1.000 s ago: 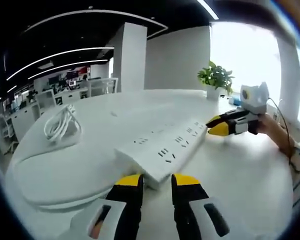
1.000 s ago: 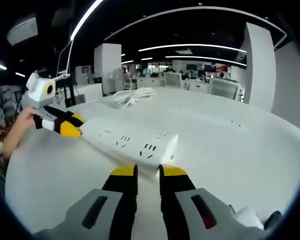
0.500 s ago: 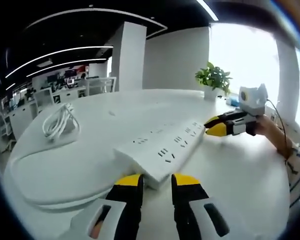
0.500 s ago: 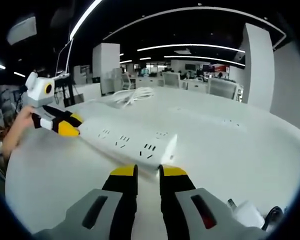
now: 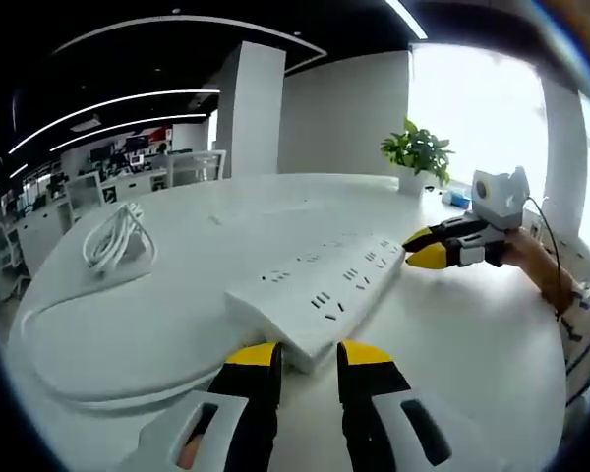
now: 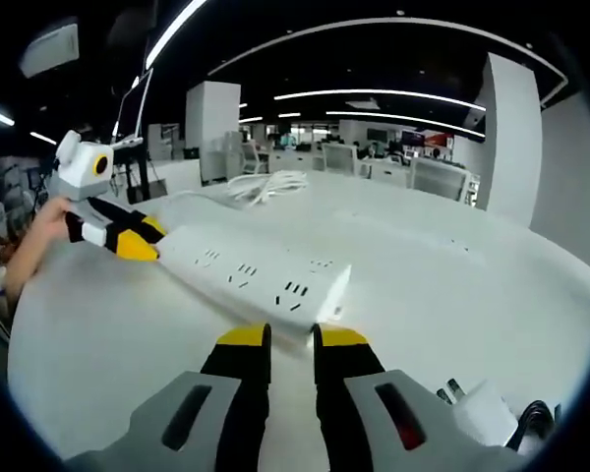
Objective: Straighten the power strip on the desk, plug the charger into it
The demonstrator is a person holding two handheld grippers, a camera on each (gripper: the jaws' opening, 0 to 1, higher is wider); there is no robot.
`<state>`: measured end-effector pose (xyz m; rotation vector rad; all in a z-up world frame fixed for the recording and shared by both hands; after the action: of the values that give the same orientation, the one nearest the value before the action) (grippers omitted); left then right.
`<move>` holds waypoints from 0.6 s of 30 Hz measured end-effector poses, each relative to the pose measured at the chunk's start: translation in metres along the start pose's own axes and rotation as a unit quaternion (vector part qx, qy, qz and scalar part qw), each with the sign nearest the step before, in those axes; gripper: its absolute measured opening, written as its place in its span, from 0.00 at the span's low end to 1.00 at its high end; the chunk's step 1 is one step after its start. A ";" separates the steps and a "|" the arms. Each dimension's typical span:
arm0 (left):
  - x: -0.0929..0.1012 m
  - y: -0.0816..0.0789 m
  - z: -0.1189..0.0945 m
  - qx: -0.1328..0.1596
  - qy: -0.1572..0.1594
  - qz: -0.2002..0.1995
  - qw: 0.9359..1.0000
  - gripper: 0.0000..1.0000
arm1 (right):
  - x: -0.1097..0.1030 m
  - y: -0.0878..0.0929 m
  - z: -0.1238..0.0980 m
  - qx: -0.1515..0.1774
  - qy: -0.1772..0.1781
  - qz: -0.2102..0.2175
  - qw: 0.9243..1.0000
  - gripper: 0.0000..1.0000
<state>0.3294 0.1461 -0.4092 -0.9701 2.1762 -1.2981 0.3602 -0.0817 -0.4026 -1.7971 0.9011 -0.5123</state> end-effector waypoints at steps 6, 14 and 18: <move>0.002 0.001 -0.002 0.002 0.008 -0.003 1.000 0.23 | -0.002 0.002 -0.004 0.003 -0.004 0.003 1.000 0.17; 0.006 0.000 -0.001 0.000 0.015 -0.002 1.000 0.23 | -0.003 0.003 -0.008 -0.004 -0.006 0.000 1.000 0.17; 0.006 0.000 -0.001 -0.001 0.019 -0.001 1.000 0.23 | -0.004 0.005 -0.010 -0.006 -0.006 0.004 1.000 0.16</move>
<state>0.3244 0.1420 -0.4090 -0.9567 2.2066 -1.3253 0.3491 -0.0859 -0.4032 -1.8041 0.9039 -0.4912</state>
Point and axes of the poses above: the point that each gripper's makers call its tool centre point, and the gripper's own axes: z roughly forward along the fingers, x roughly to its right, y roughly out of its underside, the point moved 4 cm from there along -z, roughly backward along the fingers, and after that the axes turned 9 degrees about z, right-handed, at the moved point
